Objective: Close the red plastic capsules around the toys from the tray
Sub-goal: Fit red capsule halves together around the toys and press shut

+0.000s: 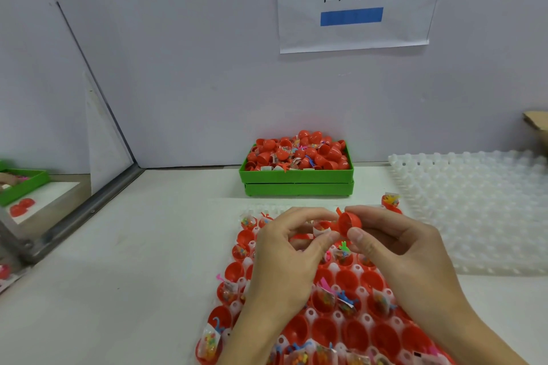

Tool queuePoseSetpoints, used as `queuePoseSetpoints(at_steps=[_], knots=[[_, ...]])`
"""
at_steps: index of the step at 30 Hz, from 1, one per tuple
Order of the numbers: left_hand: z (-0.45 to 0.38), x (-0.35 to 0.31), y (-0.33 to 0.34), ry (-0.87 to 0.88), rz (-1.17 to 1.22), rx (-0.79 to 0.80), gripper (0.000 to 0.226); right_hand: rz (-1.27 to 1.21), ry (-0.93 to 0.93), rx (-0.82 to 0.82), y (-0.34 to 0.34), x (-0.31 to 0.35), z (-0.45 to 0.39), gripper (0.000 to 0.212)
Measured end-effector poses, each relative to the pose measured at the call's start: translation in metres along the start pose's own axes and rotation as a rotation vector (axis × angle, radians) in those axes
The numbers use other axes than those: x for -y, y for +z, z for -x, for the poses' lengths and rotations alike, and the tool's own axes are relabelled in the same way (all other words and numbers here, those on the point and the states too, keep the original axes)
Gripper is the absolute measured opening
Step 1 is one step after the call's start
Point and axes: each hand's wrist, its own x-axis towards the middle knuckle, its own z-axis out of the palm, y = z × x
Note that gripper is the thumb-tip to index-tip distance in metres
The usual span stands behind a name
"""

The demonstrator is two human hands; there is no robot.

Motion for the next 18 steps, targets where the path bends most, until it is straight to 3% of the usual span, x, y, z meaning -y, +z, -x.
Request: queuePoseSetpoints(at_steps=[11,18], knots=[[0.0033,-0.0018,0.0055,0.09,-0.163,-0.046,0.039,-0.006,-0.027,0.039,-0.0032,0.0017,-0.0031,0.031],[0.0023,-0.0004,0.0049,0.068,-0.138,-0.102,0.027,-0.014,-0.031,0.042,-0.006,0.0008,-0.0054,0.031]])
